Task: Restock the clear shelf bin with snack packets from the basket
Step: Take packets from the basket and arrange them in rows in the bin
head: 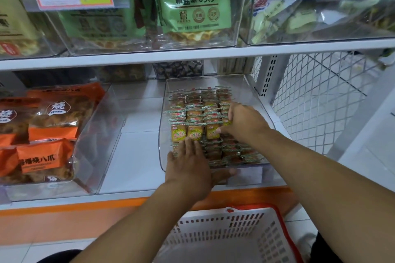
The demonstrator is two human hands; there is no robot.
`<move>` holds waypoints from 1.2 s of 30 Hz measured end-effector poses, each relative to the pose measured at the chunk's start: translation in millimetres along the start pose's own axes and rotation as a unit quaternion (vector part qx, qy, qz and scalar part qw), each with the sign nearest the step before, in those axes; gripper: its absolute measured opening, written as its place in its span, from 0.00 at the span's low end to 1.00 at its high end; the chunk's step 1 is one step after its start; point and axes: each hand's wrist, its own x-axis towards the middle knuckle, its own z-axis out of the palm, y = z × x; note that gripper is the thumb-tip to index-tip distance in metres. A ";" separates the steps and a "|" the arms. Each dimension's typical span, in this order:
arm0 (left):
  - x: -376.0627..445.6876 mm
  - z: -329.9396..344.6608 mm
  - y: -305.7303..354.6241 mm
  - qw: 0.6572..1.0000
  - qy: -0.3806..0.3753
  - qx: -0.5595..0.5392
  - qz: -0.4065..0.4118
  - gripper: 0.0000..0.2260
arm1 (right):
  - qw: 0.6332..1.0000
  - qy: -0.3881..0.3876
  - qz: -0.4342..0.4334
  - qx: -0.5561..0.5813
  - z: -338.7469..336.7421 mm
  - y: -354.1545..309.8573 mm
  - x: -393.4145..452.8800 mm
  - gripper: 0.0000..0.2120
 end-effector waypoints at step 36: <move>0.1 -3.9 -0.8 1.000 -0.017 -0.011 0.016 0.54 | 0.983 0.091 -0.158 -0.028 39.6 -33.0 -3.8 0.18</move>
